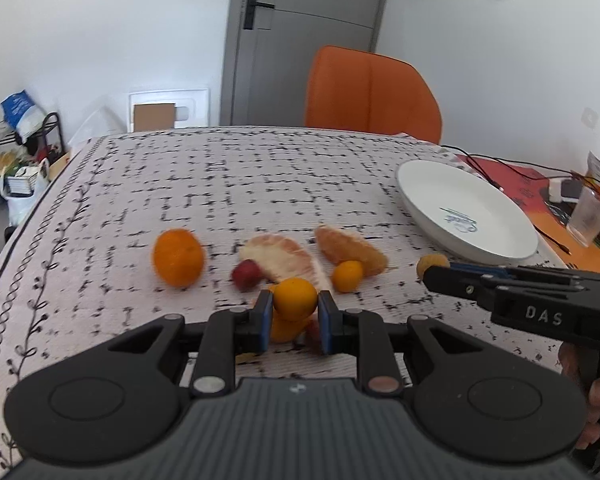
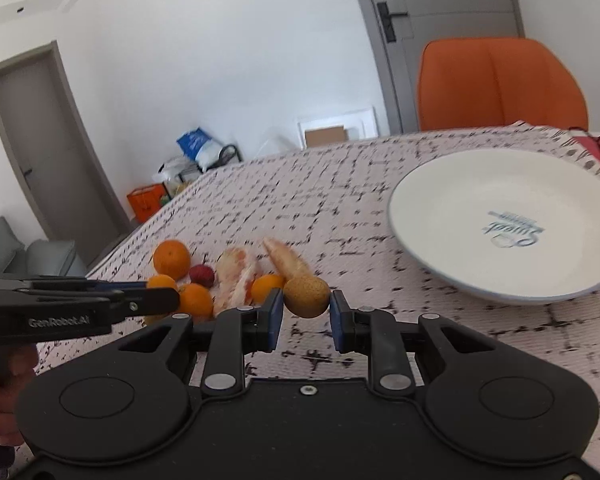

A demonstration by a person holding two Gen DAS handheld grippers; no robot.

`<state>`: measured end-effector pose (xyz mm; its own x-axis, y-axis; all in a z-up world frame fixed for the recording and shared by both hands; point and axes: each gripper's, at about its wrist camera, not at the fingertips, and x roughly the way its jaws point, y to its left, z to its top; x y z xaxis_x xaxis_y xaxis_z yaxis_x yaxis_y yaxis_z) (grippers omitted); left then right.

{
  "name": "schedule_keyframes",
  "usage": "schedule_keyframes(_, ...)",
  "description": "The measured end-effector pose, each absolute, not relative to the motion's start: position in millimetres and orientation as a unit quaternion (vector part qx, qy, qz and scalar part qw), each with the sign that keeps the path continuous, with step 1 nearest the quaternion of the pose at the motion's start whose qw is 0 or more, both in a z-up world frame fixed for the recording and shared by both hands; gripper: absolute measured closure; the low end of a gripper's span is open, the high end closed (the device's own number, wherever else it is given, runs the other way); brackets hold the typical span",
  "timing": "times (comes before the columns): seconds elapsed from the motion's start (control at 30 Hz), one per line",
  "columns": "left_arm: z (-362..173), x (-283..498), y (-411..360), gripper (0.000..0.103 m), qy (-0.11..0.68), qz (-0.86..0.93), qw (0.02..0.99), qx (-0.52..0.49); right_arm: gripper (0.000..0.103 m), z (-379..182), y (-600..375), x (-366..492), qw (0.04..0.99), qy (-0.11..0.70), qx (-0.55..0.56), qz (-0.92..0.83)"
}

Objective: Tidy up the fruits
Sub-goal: 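Carry both held fruits over the white bowl with both tools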

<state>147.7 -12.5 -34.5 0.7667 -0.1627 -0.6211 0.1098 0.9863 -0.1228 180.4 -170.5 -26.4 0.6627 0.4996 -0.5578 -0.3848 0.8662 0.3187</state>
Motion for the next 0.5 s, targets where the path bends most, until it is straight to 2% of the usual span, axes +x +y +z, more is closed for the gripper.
schedule_keyframes(0.5,-23,162,-65,0.081,0.319,-0.116,0.941,-0.01,0.08,-11,-218,164,0.926,0.293,0.105,0.212)
